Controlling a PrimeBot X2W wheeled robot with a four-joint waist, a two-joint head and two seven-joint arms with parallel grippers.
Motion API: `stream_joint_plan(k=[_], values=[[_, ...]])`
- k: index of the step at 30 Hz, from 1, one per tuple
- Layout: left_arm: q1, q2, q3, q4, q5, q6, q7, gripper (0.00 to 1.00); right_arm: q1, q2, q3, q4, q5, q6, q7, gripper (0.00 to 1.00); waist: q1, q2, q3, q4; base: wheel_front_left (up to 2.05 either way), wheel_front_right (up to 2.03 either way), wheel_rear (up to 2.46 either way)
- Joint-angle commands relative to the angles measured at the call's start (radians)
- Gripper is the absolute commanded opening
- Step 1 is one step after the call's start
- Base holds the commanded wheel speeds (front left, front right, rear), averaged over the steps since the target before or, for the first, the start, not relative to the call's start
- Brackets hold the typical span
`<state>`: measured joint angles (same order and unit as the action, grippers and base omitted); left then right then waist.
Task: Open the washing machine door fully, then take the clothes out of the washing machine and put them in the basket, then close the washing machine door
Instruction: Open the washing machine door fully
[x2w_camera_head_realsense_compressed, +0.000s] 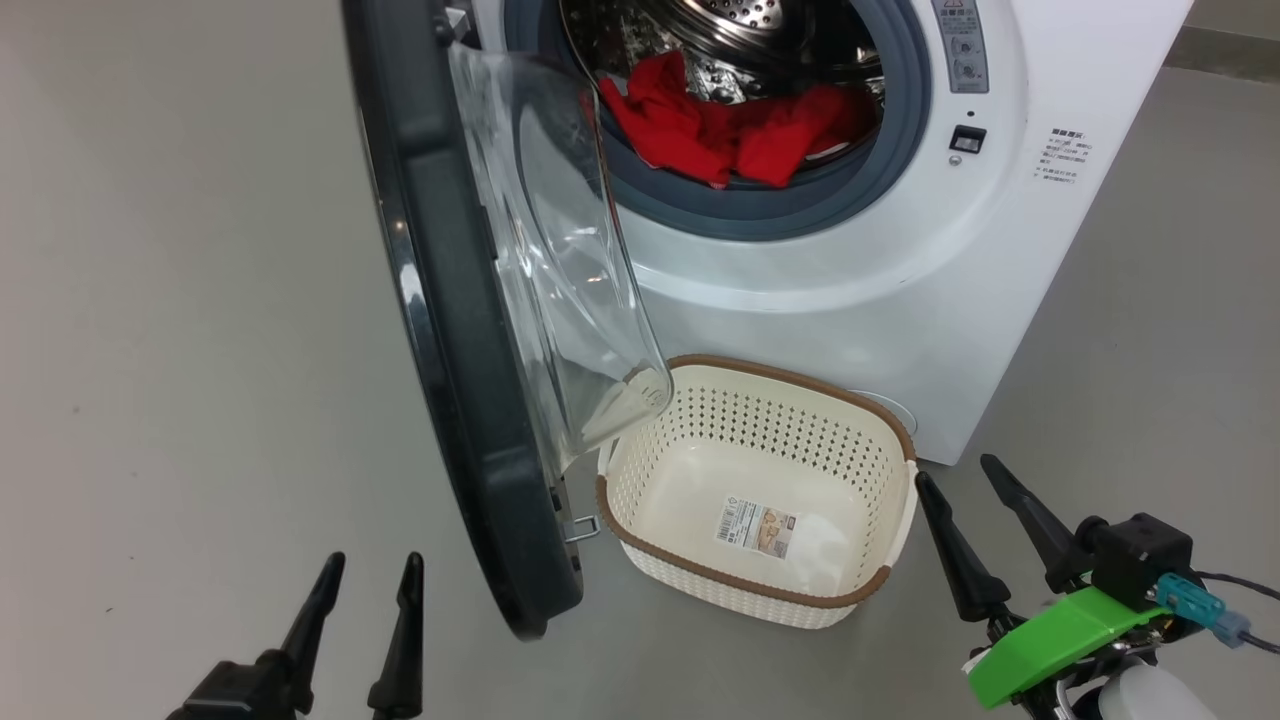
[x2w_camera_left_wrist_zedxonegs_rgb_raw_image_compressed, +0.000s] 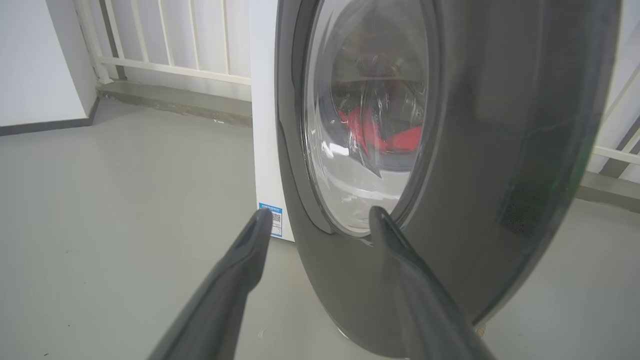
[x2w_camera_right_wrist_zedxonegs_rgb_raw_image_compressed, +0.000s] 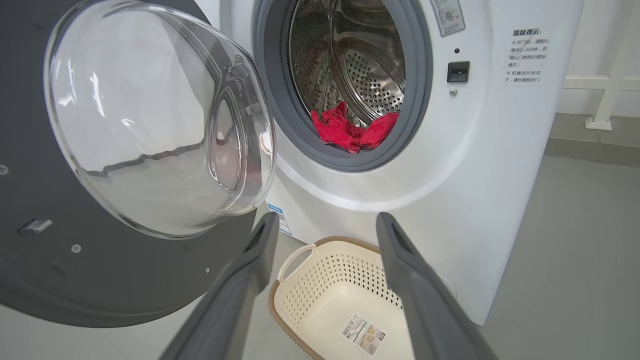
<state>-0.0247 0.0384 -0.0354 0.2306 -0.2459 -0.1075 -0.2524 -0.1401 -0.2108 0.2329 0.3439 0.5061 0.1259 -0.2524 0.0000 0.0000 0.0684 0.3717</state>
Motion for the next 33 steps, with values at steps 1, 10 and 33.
stream_joint_plan(k=[1, 10, 33], values=[[-0.021, 0.012, 0.036, -0.025, 0.007, -0.003, -0.009, 1.0, 0.008, 0.001, 0.001, -0.036, -0.019, 0.005, -0.009, 1.0, 0.0, 0.0, 0.0, 0.001, 0.0, 0.0, 0.0], [-0.016, 0.012, 0.035, -0.028, 0.003, 0.0, -0.009, 1.0, 0.068, 0.038, -0.061, -0.041, -0.084, 0.005, -0.009, 1.0, 0.0, 0.0, -0.001, 0.002, 0.0, 0.0, 0.0], [-0.088, 0.012, 0.081, -0.368, -0.007, 0.031, -0.009, 0.0, 0.079, 0.052, -0.065, -0.033, -0.094, 0.005, -0.009, 1.0, 0.0, 0.0, -0.017, -0.001, 0.0, 0.0, 0.0]])
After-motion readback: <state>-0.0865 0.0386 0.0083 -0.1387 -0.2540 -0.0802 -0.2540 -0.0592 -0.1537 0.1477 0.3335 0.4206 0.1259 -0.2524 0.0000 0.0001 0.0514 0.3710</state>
